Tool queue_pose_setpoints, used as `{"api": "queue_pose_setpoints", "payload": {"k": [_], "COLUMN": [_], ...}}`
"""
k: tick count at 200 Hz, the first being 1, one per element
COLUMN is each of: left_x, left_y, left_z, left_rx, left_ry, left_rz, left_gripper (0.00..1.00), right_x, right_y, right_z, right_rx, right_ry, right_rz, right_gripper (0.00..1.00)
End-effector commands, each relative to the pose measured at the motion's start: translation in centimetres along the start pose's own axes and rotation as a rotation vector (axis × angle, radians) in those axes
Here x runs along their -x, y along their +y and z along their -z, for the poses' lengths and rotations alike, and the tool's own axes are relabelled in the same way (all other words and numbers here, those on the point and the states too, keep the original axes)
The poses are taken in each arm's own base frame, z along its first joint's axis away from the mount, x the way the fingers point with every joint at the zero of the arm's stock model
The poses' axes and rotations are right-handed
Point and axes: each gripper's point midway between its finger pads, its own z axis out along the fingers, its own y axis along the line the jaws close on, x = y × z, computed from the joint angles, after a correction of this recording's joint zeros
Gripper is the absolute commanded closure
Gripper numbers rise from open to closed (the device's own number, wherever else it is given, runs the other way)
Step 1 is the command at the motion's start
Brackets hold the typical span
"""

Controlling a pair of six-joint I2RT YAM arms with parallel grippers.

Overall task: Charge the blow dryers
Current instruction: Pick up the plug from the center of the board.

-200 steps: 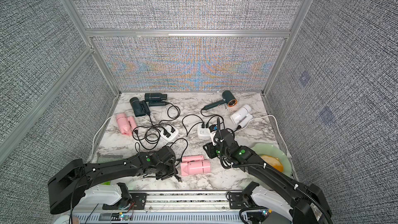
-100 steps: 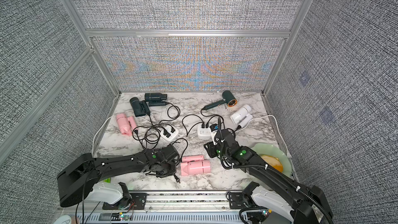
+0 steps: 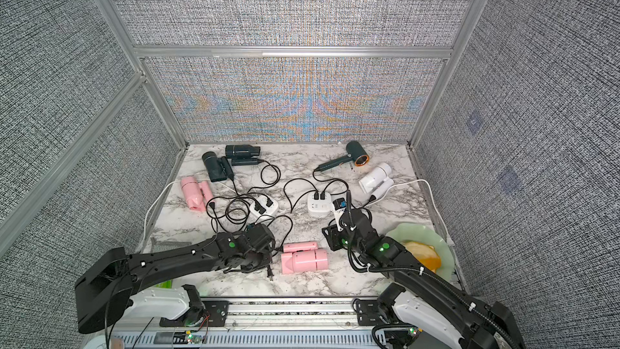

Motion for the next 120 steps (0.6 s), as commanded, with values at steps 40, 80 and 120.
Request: {"api": "queue_pose_setpoints", "payload": {"k": [40,80,120], "left_x": [3.3,4.8,7.0], "left_y": [-4.2,-6.2,-8.6], "left_z": [3.3,4.7,6.8], "left_rx": [-0.111,-0.143,-0.214], "left_ry": [-0.141,-0.211,-0.319], "left_rz": [-0.06,-0.16,-0.27], "left_gripper": [0.96,0.95,0.95], "right_x": [0.7,0.3,0.3], "right_y": [1.3,1.9,3.9], "right_z": [1.0,1.3,0.9], "right_rx": [0.079,0.124,0.228], "right_ry": [-0.058,-0.055,-0.012], "right_rz": [-0.03,-0.068,-0.144], "right_gripper": [0.61,0.62,0.64]}}
